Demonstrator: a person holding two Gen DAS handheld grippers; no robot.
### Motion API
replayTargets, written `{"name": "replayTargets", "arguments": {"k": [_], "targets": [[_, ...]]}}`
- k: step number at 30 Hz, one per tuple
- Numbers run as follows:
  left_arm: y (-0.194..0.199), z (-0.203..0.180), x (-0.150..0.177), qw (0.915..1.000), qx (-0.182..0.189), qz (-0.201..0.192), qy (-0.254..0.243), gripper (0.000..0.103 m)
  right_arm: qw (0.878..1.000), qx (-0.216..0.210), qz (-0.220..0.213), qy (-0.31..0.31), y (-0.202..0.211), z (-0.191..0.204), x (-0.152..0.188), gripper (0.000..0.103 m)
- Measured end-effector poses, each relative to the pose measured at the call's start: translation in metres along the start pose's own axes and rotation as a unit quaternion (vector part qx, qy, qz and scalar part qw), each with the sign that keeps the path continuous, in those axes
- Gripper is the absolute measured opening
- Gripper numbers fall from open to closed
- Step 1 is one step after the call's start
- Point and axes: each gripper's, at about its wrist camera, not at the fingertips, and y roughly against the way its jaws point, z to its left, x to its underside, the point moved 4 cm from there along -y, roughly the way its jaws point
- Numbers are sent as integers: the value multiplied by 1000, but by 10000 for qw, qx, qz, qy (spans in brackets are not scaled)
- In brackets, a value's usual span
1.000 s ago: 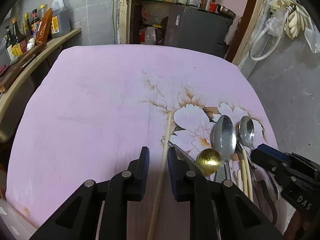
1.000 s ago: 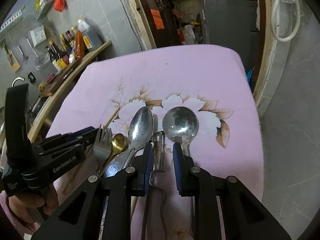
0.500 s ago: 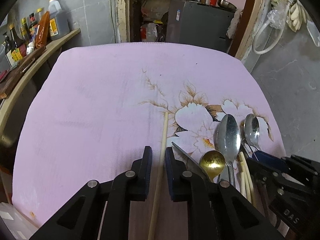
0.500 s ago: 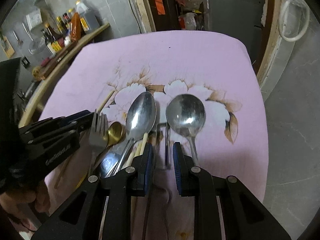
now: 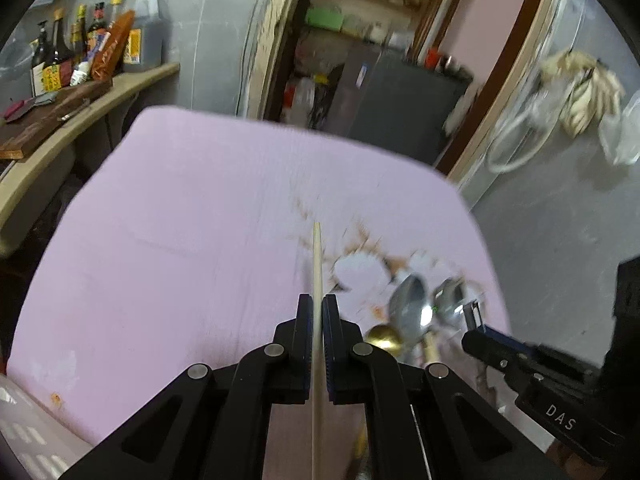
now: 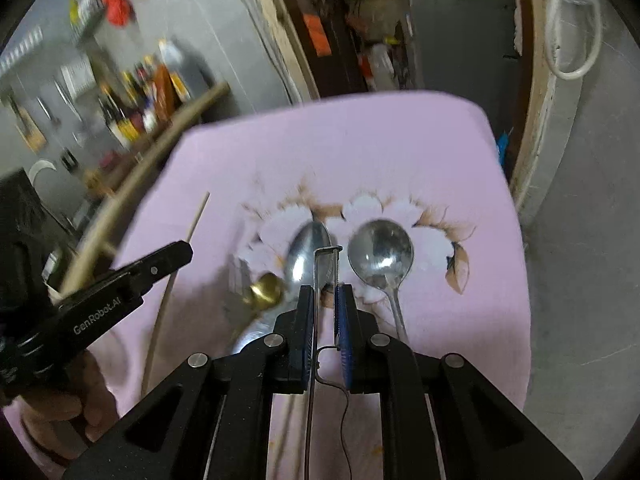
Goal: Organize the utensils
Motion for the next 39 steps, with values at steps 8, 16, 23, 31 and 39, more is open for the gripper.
{"name": "replayTargets", "arguments": {"k": [8,16,23,31,39], "targets": [[50,-9,2,9973,565,-437,160,5,9948,-529,-833,-250,57,-3,-3,11],[104,-9,-6,9927,726,-932,226,5,9857,-791,-1484,-115,107,24,-4,11],[163,10,-28,9849,772,-1519,297,5,9730,-1214,-1963,-78,142,70,-5,11],[217,73,-50,9756,556,-2093,352,5,9588,-1709,-2269,77,142,161,-13,11],[241,165,-71,9691,260,-2401,502,5,9469,-1934,-2545,342,123,253,-14,11]]}}
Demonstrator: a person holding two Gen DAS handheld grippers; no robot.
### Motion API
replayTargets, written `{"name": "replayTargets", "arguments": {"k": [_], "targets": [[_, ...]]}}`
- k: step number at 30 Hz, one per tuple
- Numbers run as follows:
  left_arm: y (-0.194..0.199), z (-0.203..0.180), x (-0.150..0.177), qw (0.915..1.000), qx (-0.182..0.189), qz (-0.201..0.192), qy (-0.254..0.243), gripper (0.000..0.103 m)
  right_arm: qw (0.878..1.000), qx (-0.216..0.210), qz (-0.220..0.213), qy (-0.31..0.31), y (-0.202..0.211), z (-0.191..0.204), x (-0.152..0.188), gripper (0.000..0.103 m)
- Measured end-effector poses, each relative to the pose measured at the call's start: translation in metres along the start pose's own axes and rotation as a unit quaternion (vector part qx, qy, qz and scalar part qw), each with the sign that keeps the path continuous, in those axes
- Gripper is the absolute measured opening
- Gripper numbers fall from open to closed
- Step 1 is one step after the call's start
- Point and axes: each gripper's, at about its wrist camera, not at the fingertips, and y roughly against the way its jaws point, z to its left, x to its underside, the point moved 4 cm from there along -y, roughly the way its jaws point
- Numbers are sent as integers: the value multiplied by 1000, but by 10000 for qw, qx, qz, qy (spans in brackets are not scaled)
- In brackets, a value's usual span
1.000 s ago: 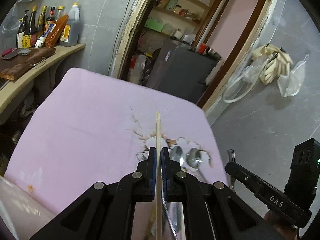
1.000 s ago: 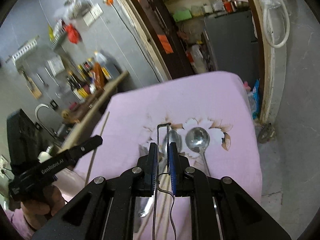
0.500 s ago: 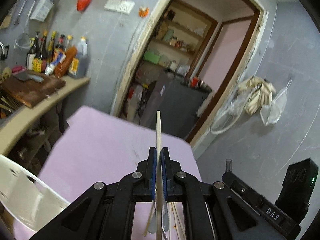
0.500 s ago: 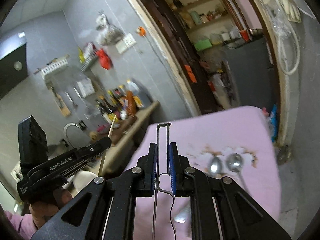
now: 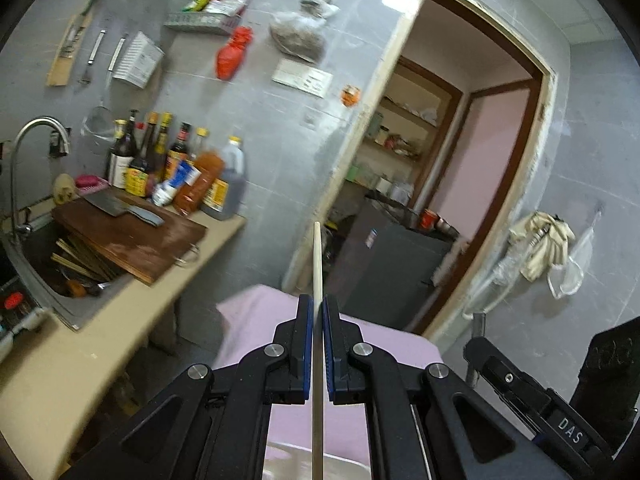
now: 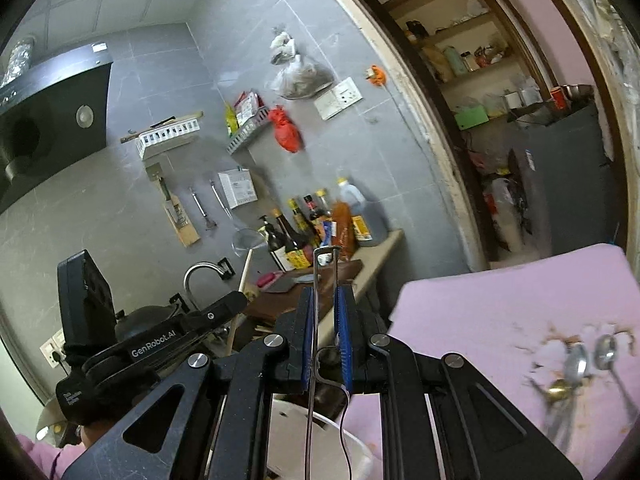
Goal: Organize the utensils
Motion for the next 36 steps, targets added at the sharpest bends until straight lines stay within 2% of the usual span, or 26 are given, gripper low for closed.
{"name": "replayTargets", "arguments": {"k": [6,12,18,26,33,36], "targets": [[-10,51,-10,9995,-16,-231,232,5,9987,446,-201,108,-21,23,23,11],[-28,71,2,9991,-48,-240,355,5,9968,793,-105,50,-32,18,43,11],[-35,72,18,9993,-149,-263,217,5,9952,974,9,-19,-39,11,56,11],[-30,68,33,9996,-212,-154,-122,6,9947,1007,106,153,-38,14,62,12],[-17,62,44,9988,-163,123,-443,6,9944,1003,234,228,-30,15,61,12],[-12,57,44,9983,-166,195,-518,6,9942,1022,269,193,-24,12,57,18]]}}
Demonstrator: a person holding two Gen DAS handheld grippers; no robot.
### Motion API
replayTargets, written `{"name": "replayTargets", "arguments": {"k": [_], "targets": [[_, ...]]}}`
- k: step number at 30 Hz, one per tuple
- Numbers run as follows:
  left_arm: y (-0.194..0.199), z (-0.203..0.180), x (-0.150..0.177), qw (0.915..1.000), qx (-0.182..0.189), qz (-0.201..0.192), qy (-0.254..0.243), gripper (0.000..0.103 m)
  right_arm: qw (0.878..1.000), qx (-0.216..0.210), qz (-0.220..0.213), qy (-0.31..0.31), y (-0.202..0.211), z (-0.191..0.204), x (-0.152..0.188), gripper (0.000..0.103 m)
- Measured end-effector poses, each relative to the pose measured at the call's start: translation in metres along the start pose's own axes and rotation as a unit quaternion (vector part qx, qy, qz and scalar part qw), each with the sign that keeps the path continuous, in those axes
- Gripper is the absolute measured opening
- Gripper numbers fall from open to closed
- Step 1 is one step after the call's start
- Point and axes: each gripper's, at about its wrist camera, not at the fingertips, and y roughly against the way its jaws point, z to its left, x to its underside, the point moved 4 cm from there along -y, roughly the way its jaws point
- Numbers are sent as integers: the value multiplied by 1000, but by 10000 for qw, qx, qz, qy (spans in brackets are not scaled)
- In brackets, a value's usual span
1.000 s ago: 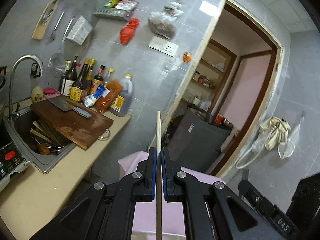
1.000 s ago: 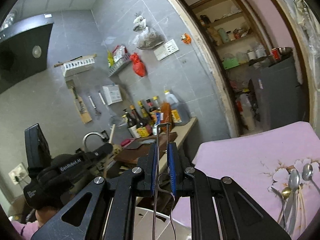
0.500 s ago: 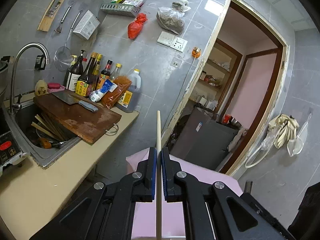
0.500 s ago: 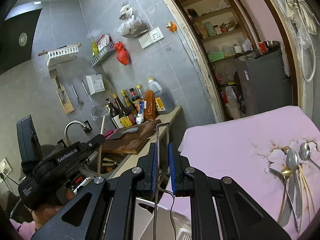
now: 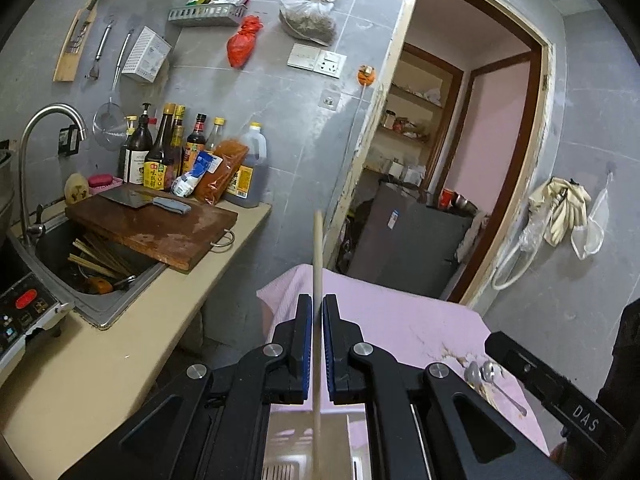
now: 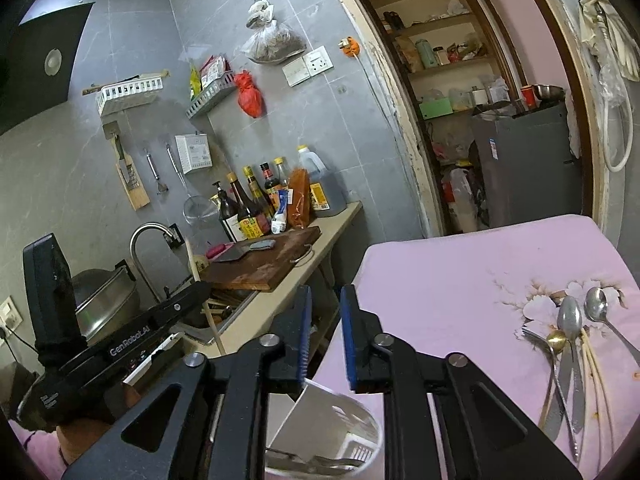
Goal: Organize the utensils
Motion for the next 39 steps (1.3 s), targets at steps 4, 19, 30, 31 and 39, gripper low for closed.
{"name": "replayTargets", "arguments": {"k": [4,19,30,31,39], "targets": [[7,-14,0,9999,82,45,-125,26,10000,31,-81,7,14,-6,-5,38],[29,-122,5,9972,47,-420,-618,102,9907,1141,-615,424,110,-88,-46,92],[22,-206,38,9944,91,-379,-986,103,9828,1617,-626,643,156,-167,-63,97],[19,-213,41,9942,106,-356,-1008,103,9824,1647,-608,632,158,-173,-63,97],[-13,-245,63,9948,211,19,-1000,103,9836,1742,-352,304,158,-239,-59,97]]}}
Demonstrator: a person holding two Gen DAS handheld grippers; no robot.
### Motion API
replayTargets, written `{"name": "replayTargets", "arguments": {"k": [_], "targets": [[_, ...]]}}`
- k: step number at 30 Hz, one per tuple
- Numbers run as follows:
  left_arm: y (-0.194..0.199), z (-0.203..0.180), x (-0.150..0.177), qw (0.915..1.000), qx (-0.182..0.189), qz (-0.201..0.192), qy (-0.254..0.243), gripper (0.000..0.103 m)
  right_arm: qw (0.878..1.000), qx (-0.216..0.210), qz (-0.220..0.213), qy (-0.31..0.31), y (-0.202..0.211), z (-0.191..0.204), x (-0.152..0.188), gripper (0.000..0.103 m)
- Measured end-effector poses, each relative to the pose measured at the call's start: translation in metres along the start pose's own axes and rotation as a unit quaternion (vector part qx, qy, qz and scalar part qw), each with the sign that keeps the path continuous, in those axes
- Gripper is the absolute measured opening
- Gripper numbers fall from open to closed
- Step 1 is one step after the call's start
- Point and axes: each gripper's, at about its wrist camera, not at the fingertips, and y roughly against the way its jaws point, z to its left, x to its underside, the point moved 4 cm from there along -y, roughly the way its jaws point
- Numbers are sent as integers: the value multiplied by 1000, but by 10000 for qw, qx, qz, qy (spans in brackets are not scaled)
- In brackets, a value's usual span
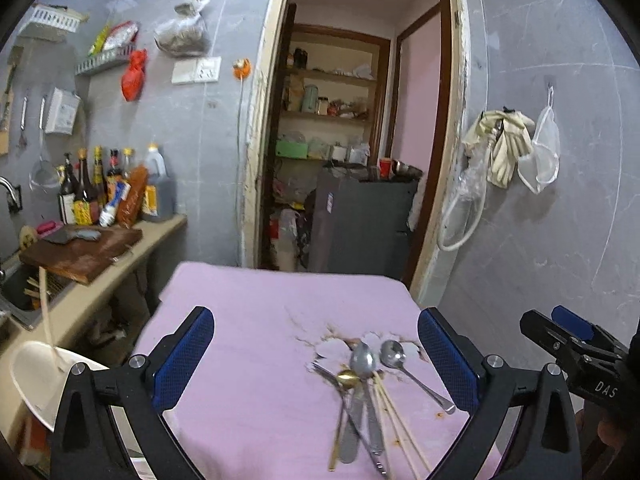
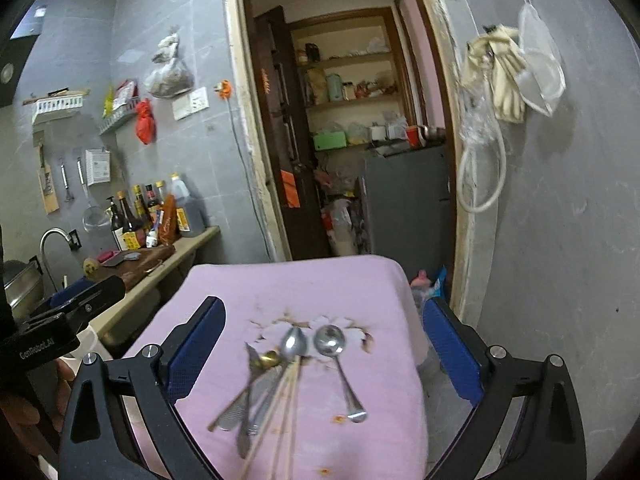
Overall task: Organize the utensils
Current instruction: 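Move both tools back over the utensil pile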
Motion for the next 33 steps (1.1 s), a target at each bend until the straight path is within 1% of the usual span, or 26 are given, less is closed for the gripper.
{"name": "replayTargets", "arguments": {"k": [4,9,13,15,16,17,19,22,23,25,26,28,30,33], "targets": [[-21,-10,11,9997,83,233,29,103,9998,-59,154,-108,-19,-20,9,97],[-49,-14,32,9988,5,460,157,103,9986,-219,433,-232,-54,-39,30,97],[-72,-15,44,9978,-96,633,178,102,9965,-421,641,-345,-85,-44,52,95],[-82,-15,50,9974,-144,676,179,101,9950,-513,779,-370,-104,-46,63,86],[-87,-16,53,9972,-164,710,179,101,9944,-534,838,-373,-111,-46,68,80],[-94,-17,57,9967,-183,764,183,100,9936,-569,900,-385,-118,-46,74,78],[-104,-17,63,9959,-204,861,206,94,9909,-681,1081,-426,-136,-45,84,77],[-121,-17,72,9938,-206,1052,285,88,9857,-875,1357,-486,-152,-43,92,65],[-127,-17,75,9927,-194,1137,354,87,9841,-933,1423,-504,-157,-43,94,62],[-138,-14,82,9900,-174,1311,495,79,9804,-1052,1577,-528,-165,-40,100,58],[-145,-12,85,9881,-197,1421,548,76,9787,-1101,1646,-532,-168,-39,103,56],[-153,-10,91,9851,-182,1588,637,67,9746,-1196,1821,-523,-178,-34,108,55],[-162,-6,96,9799,-127,1817,815,61,9707,-1288,1962,-520,-187,-31,111,55],[-169,0,99,9756,-74,1956,996,54,9658,-1416,2106,-523,-198,-28,115,55]]}}
